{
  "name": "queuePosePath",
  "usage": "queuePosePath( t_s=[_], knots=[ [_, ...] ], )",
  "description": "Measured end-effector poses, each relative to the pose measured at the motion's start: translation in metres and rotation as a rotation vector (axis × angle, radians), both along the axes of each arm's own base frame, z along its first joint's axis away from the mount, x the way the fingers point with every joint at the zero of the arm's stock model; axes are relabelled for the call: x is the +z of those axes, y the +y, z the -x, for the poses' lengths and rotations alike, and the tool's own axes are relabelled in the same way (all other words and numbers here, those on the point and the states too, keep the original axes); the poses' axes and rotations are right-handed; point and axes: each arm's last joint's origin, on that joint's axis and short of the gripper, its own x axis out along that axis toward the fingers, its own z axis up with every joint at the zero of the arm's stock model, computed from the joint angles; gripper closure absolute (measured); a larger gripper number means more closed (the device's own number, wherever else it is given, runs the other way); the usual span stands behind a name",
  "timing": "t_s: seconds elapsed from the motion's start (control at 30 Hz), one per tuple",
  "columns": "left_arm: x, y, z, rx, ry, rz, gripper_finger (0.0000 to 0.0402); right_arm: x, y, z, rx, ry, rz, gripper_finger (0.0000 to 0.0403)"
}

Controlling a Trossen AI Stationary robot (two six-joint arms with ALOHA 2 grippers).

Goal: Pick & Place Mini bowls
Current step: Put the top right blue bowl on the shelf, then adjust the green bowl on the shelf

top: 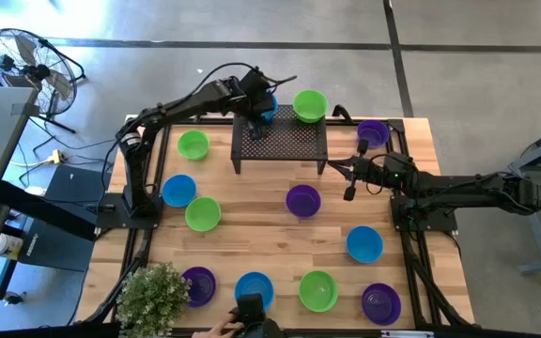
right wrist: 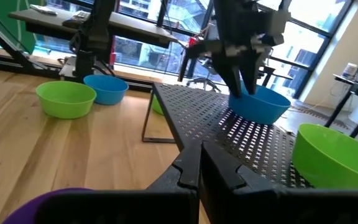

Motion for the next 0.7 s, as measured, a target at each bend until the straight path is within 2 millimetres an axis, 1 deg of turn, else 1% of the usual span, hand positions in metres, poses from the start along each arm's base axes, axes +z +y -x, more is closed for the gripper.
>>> queuePosePath(
  t_s=[0.1, 0.2, 0.27, 0.33, 0.47, 0.5, 0.53, 0.6, 0.7],
  knots=[
    [0.007, -0.005, -0.002, -0.023, -0.01, 0.009, 0.0249, 0.0, 0.0, 0.0, -0.016, -0.005, -0.013, 0.04],
    [0.009, -0.011, -0.005, -0.015, 0.007, -0.021, 0.0251, 0.0, 0.0, 0.0, -0.019, -0.006, -0.018, 0.04],
    [0.014, -0.015, -0.002, 0.015, 0.018, -0.041, 0.0264, 0.0, -0.001, 0.0, -0.027, -0.009, -0.026, 0.04],
    [0.022, -0.022, 0.001, 0.051, -0.004, -0.058, 0.0291, 0.002, -0.002, 0.0, -0.06, -0.019, -0.047, 0.04],
    [0.027, -0.03, 0.015, 0.126, -0.098, -0.063, 0.0373, 0.011, -0.006, -0.002, -0.165, -0.03, -0.117, 0.0402],
    [0.027, -0.033, 0.02, 0.13, -0.133, -0.064, 0.0387, 0.014, -0.007, -0.003, -0.203, -0.026, -0.139, 0.0402],
    [0.026, -0.036, 0.024, 0.129, -0.187, -0.071, 0.0393, 0.018, -0.01, -0.003, -0.246, -0.021, -0.158, 0.0402],
    [0.024, -0.044, 0.038, 0.146, -0.293, -0.098, 0.0387, 0.028, -0.018, -0.002, -0.328, -0.021, -0.186, 0.0402],
    [0.014, -0.058, 0.058, 0.161, -0.461, -0.136, 0.0386, 0.043, -0.034, -0.001, -0.393, -0.018, -0.222, 0.0402]
  ],
)
